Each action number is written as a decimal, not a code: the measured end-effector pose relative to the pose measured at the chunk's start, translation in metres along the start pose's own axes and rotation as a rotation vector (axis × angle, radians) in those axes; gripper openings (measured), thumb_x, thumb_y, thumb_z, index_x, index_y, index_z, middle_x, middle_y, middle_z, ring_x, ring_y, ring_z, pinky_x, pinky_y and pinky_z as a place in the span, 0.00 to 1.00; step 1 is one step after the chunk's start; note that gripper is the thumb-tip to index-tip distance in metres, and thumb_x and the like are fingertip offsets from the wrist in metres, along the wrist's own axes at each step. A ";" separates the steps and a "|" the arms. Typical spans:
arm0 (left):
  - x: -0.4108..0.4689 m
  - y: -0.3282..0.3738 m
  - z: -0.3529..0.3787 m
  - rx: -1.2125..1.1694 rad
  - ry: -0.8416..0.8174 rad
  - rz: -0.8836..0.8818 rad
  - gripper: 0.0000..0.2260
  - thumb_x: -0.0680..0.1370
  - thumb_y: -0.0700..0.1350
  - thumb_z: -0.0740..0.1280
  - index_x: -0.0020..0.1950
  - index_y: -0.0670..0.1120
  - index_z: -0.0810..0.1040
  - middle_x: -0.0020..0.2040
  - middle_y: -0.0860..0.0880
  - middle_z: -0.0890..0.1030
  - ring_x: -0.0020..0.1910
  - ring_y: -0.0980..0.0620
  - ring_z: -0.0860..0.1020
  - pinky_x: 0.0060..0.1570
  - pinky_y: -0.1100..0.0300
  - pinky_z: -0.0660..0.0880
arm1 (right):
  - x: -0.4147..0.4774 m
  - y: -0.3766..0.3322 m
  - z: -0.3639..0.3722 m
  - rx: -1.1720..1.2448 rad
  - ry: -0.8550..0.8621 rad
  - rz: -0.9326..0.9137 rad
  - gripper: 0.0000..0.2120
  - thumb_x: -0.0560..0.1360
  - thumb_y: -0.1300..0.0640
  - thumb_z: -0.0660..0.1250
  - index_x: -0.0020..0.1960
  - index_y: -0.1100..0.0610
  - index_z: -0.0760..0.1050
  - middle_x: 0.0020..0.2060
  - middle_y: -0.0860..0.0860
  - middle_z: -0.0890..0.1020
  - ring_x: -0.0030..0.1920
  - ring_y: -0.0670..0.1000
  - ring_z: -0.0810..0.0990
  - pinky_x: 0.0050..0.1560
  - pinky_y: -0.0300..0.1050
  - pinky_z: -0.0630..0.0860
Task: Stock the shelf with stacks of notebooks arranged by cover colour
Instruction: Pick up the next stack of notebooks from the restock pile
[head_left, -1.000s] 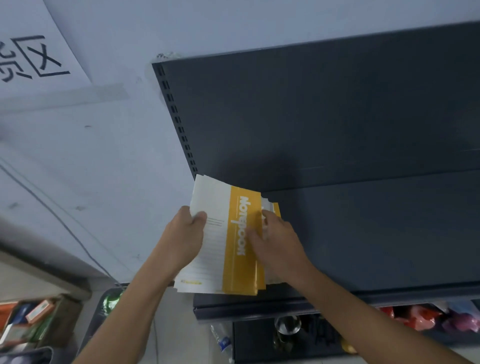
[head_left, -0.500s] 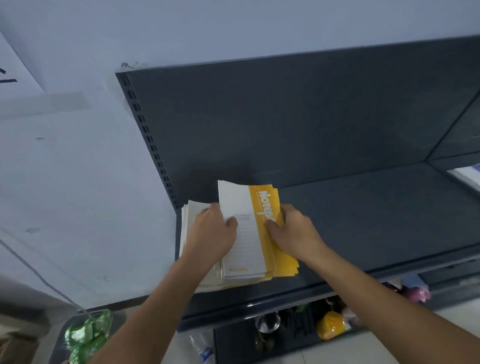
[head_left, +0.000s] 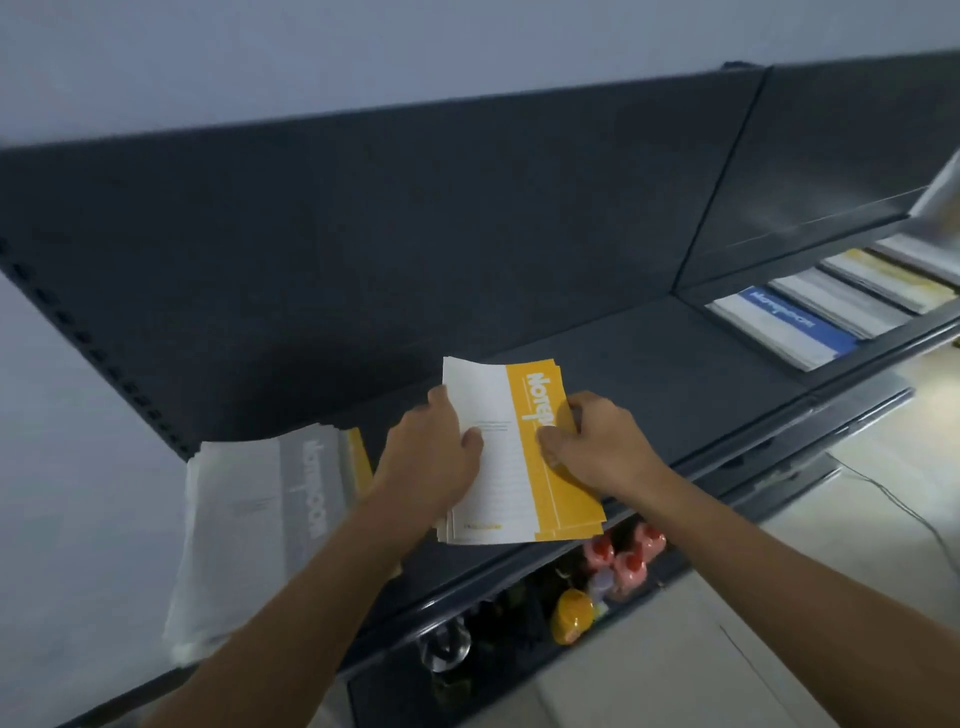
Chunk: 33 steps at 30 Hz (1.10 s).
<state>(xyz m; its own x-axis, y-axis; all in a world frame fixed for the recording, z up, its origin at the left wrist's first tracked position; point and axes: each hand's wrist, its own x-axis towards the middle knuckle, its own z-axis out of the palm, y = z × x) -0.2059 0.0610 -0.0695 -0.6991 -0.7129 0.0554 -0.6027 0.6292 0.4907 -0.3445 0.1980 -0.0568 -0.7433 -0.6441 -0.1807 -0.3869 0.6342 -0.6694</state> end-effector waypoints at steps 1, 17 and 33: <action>0.005 0.017 0.006 -0.005 -0.012 0.013 0.21 0.81 0.53 0.63 0.71 0.46 0.66 0.61 0.45 0.79 0.56 0.44 0.79 0.48 0.53 0.74 | 0.004 0.012 -0.013 0.001 0.014 0.004 0.15 0.77 0.49 0.69 0.60 0.54 0.73 0.47 0.49 0.82 0.47 0.51 0.82 0.45 0.48 0.79; 0.082 0.328 0.176 0.014 -0.163 0.132 0.18 0.80 0.53 0.64 0.67 0.48 0.67 0.57 0.47 0.78 0.48 0.48 0.77 0.43 0.52 0.76 | 0.074 0.262 -0.251 -0.080 0.166 0.116 0.10 0.77 0.50 0.66 0.51 0.58 0.73 0.42 0.53 0.83 0.42 0.54 0.82 0.45 0.54 0.81; 0.161 0.515 0.288 0.096 -0.259 0.378 0.20 0.82 0.52 0.62 0.70 0.43 0.63 0.58 0.44 0.77 0.49 0.47 0.74 0.44 0.53 0.73 | 0.130 0.397 -0.386 -0.164 0.344 0.306 0.14 0.76 0.48 0.63 0.56 0.56 0.71 0.48 0.53 0.81 0.41 0.55 0.75 0.41 0.49 0.73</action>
<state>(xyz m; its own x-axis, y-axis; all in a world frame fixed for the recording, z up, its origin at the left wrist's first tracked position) -0.7394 0.3597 -0.0585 -0.9422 -0.3350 -0.0099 -0.3116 0.8645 0.3945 -0.8056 0.5314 -0.0681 -0.9630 -0.2562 -0.0841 -0.1827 0.8494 -0.4951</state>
